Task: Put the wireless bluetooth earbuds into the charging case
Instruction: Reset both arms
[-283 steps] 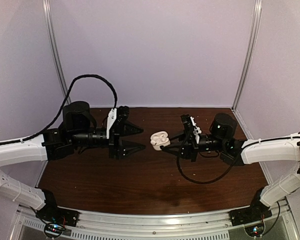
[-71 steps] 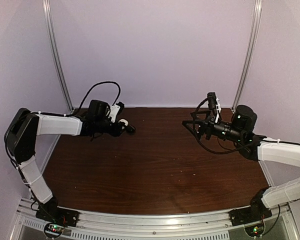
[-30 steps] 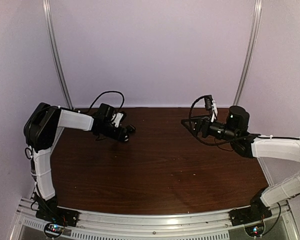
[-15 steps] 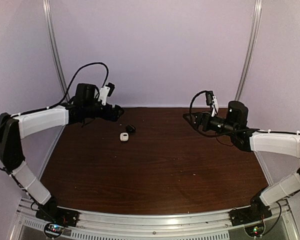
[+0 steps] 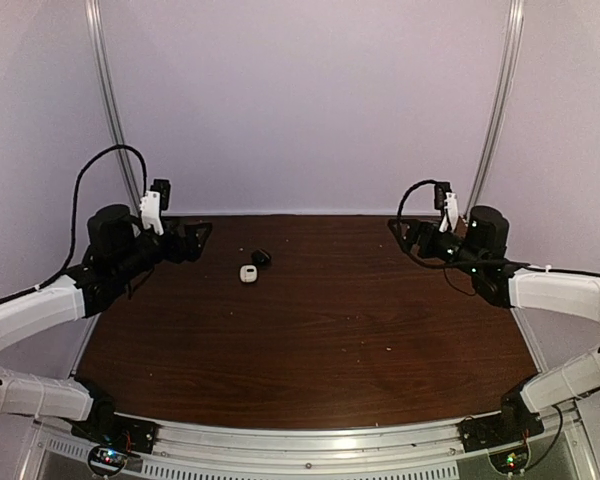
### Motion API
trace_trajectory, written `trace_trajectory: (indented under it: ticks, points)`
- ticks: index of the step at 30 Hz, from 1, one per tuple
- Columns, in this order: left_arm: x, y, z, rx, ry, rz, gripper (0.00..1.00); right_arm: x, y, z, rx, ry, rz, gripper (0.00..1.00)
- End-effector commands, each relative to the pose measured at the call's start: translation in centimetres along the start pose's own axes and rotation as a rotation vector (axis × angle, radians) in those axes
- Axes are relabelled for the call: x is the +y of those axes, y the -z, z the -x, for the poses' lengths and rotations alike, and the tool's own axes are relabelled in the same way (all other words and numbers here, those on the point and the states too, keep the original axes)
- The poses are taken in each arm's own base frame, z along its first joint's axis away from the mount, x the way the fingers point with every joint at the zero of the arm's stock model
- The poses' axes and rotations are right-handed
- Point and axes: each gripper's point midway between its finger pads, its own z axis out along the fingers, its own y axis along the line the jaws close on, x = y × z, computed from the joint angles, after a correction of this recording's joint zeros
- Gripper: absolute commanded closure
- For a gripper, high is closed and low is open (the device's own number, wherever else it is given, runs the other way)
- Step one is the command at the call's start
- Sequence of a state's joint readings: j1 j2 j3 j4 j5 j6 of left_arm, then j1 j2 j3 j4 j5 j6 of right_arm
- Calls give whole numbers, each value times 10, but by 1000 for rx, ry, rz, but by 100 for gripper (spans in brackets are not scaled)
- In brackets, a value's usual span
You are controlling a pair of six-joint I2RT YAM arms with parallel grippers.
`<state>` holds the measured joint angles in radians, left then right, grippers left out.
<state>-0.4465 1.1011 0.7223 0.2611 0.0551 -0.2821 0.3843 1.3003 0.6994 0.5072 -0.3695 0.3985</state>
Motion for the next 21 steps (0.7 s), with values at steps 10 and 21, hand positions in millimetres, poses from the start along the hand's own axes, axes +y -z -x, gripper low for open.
trace_trajectory:
  ticks: [10, 21]
  points:
    - [28, 5, -73, 30, 193, 102, 2, -65, 34, -57, -20, -57, -257, 0]
    - [31, -3, -83, 63, 198, 114, 2, -68, 31, -72, 12, -67, -248, 0]
